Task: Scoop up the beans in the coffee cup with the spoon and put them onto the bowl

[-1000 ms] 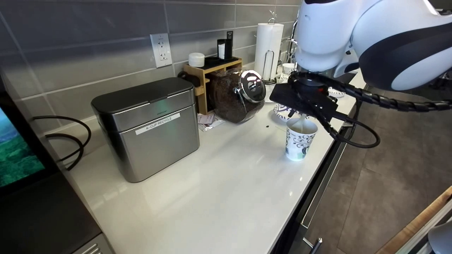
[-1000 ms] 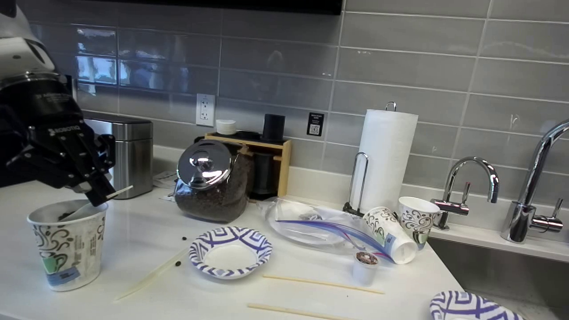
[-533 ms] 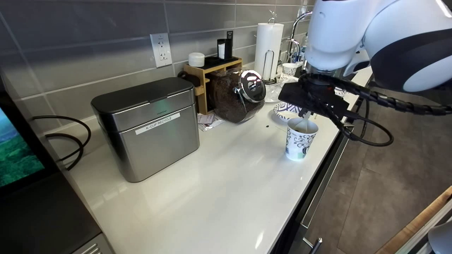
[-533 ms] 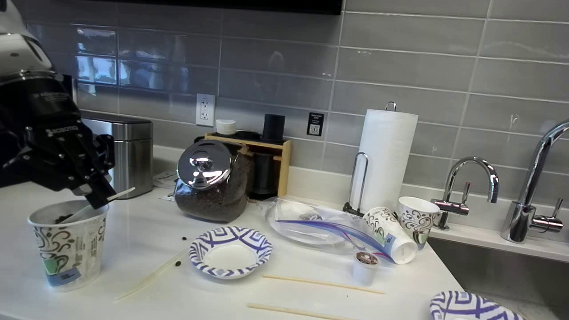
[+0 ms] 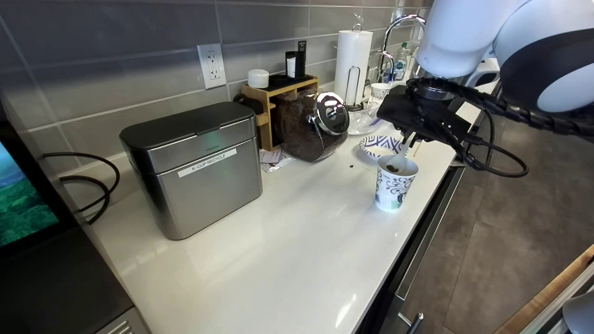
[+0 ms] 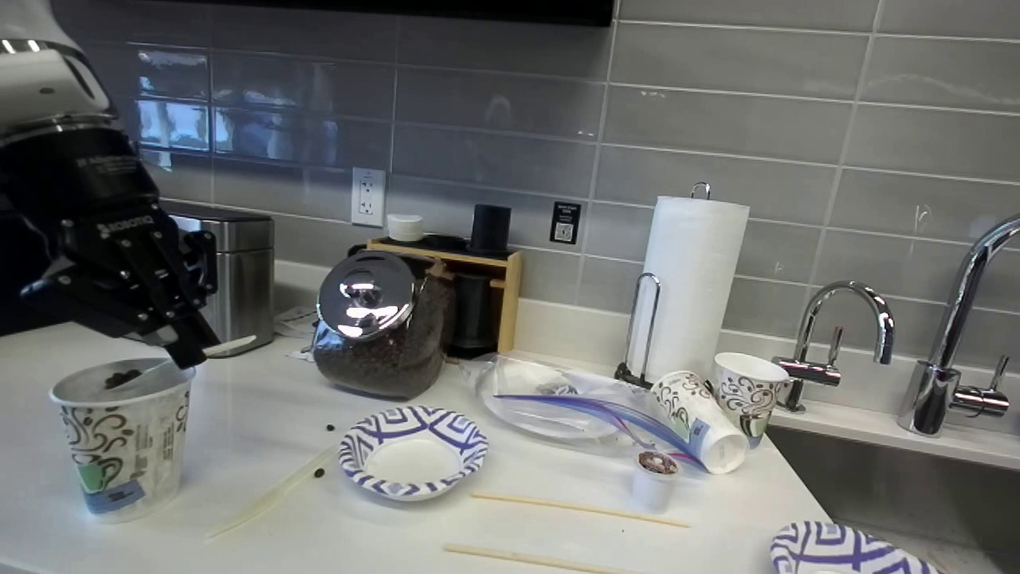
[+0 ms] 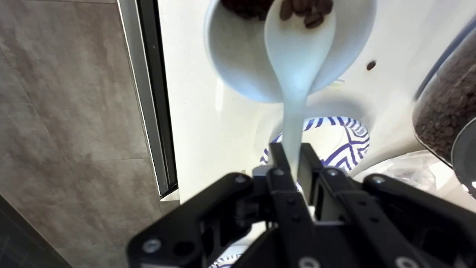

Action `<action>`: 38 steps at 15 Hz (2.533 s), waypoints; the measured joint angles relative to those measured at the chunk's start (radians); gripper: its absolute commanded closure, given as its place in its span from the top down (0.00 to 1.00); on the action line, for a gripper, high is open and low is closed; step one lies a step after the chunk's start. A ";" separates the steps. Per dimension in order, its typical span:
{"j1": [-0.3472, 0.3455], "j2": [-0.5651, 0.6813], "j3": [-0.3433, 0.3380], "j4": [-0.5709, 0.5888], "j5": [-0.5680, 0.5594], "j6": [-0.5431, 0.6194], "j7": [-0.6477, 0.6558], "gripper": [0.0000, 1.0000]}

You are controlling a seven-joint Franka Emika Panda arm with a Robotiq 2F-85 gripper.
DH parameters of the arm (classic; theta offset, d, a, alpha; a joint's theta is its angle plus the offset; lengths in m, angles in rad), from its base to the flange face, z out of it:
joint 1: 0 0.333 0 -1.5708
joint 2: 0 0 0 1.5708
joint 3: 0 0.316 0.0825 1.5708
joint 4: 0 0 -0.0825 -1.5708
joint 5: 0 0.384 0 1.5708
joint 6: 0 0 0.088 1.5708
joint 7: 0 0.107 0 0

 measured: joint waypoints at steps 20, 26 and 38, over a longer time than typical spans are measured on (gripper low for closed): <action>-0.212 -0.117 -0.124 0.014 0.394 0.005 -0.518 0.03; -0.350 -0.079 -0.144 0.063 0.391 0.004 -0.562 0.03; -0.470 0.119 -0.062 0.245 0.116 -0.013 -0.295 0.03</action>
